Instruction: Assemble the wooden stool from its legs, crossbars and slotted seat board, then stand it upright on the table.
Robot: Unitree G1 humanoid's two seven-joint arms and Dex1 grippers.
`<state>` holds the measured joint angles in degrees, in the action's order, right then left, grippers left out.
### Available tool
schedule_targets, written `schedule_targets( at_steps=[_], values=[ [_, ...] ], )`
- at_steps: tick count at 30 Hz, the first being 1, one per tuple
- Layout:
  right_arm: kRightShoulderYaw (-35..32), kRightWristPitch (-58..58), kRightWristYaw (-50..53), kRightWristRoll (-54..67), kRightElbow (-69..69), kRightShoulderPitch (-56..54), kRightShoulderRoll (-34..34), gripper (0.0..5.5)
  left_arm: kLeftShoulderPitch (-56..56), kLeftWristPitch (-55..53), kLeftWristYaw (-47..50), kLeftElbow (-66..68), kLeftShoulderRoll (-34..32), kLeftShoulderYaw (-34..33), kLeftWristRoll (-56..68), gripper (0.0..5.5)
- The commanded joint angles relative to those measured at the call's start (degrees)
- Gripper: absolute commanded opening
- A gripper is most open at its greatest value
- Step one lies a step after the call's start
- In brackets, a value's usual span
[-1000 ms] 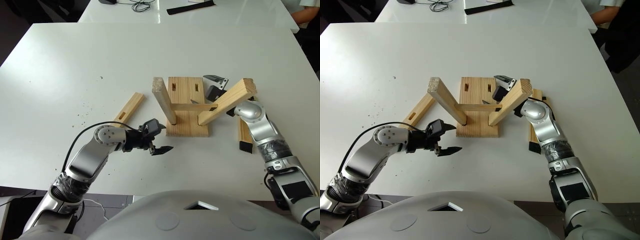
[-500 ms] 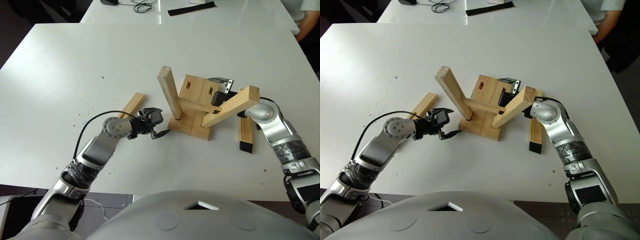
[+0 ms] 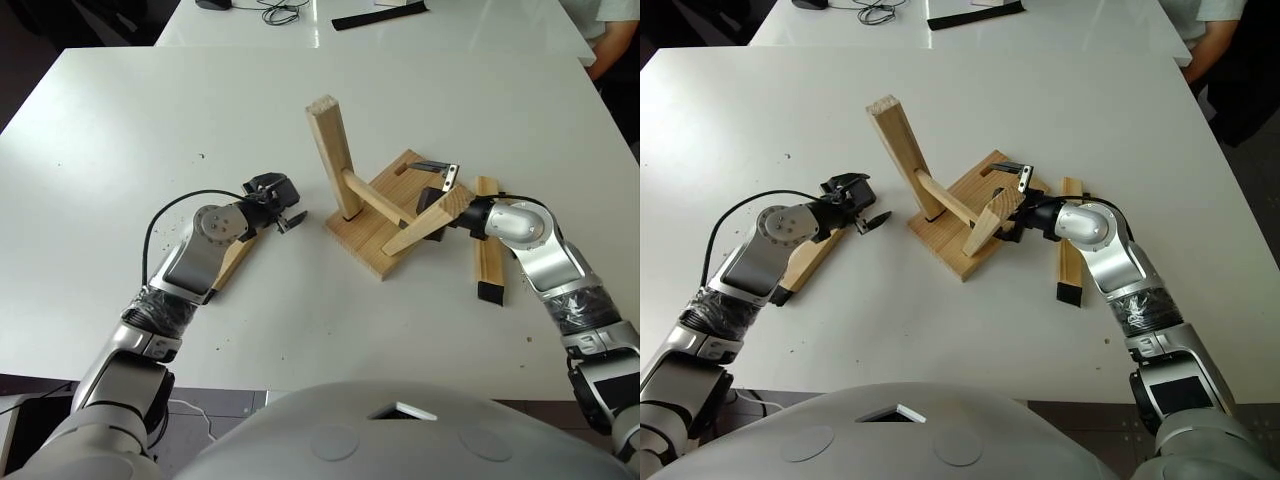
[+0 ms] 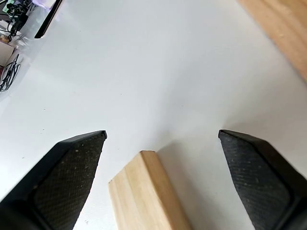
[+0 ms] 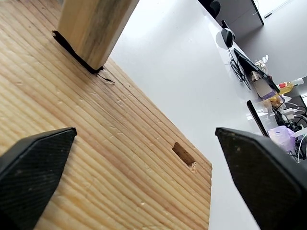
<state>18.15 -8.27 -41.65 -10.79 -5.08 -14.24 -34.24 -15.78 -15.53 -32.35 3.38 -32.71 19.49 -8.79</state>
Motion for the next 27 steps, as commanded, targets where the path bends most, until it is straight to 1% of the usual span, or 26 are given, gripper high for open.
schedule_targets(
  at_steps=[1,4,7,12,16,20,24,27],
  values=[
    [1.2,4.1,-2.2,1.2,2.3,1.8,1.2,5.36,-0.2,-0.6,-0.6,-0.1,0.4,-1.1,-0.4,4.34],
    [-1.2,2.8,0.0,-0.2,-2.0,-2.0,0.1,5.36,3.4,-4.7,-4.7,-8.7,0.2,-2.5,4.5,4.34],
    [-4.6,0.6,3.5,-0.8,-9.3,-6.7,-1.2,5.36,6.7,-8.3,-7.9,-17.0,-1.0,-3.1,7.7,4.34],
    [-7.3,-5.4,8.5,-2.4,-22.0,-12.1,-2.6,5.36,9.1,-12.9,-9.8,-24.2,-2.7,-4.4,9.5,4.34],
    [-6.4,-12.2,15.2,-6.7,-34.0,-15.6,-2.8,5.36,13.1,-15.2,-13.7,-30.4,-5.9,-3.1,11.3,4.34],
    [-3.6,-18.5,20.9,-12.2,-42.9,-17.5,-3.2,5.36,16.0,-16.6,-16.5,-34.0,-7.6,-1.1,12.8,4.34],
    [-2.0,-22.1,22.8,-14.5,-47.5,-18.9,-3.3,5.36,16.8,-18.0,-16.5,-34.0,-6.8,0.9,13.3,4.34],
    [-1.4,-24.5,21.3,-14.1,-47.5,-18.9,-3.6,5.36,16.4,-18.1,-14.8,-29.7,-4.4,2.3,13.1,4.34]
  ],
)
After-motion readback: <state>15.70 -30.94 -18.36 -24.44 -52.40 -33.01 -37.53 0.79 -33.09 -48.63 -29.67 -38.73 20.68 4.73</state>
